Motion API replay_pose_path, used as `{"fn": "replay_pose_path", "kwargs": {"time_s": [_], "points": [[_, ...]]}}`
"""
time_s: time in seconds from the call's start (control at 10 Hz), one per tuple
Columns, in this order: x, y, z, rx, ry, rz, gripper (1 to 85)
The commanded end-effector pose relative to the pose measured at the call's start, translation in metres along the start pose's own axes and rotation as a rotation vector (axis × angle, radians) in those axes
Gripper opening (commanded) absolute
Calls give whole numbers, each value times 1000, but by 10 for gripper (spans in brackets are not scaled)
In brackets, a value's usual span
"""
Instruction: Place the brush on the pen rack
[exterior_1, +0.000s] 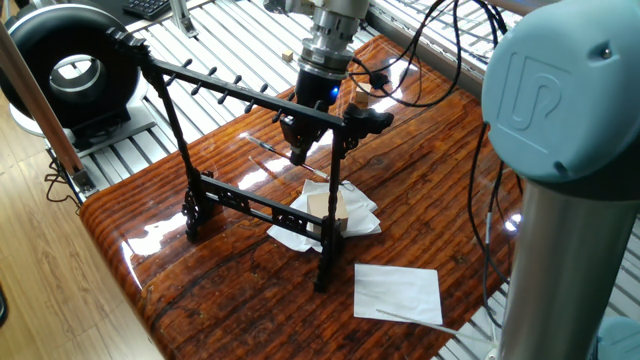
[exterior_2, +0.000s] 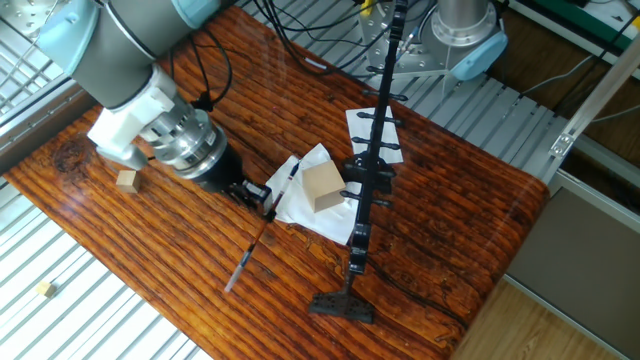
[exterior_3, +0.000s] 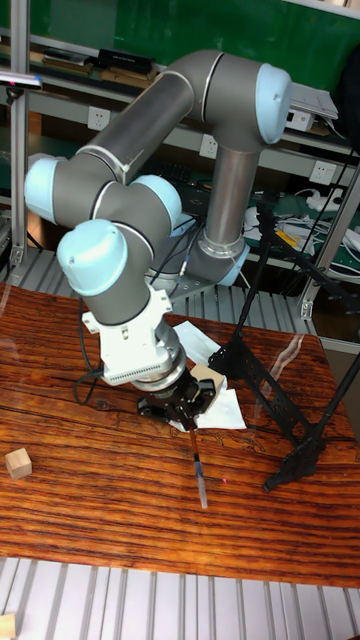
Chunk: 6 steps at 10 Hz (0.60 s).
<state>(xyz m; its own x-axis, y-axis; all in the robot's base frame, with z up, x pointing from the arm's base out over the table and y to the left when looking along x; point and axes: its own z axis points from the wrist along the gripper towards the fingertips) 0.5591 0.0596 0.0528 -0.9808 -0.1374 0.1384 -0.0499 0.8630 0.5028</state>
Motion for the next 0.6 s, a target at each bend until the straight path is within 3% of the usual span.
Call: {"fn": "replay_pose_path", "kwargs": {"time_s": [0.0, 0.1, 0.3, 0.4, 0.5], "points": [[8, -8, -12, -20, 5, 0, 13], [10, -11, -13, -20, 5, 3, 13], [13, 1, -12, -68, 29, 70, 13], [20, 13, -13, -114, 59, 115, 13], [24, 15, -13, -123, 87, 141, 13]]}}
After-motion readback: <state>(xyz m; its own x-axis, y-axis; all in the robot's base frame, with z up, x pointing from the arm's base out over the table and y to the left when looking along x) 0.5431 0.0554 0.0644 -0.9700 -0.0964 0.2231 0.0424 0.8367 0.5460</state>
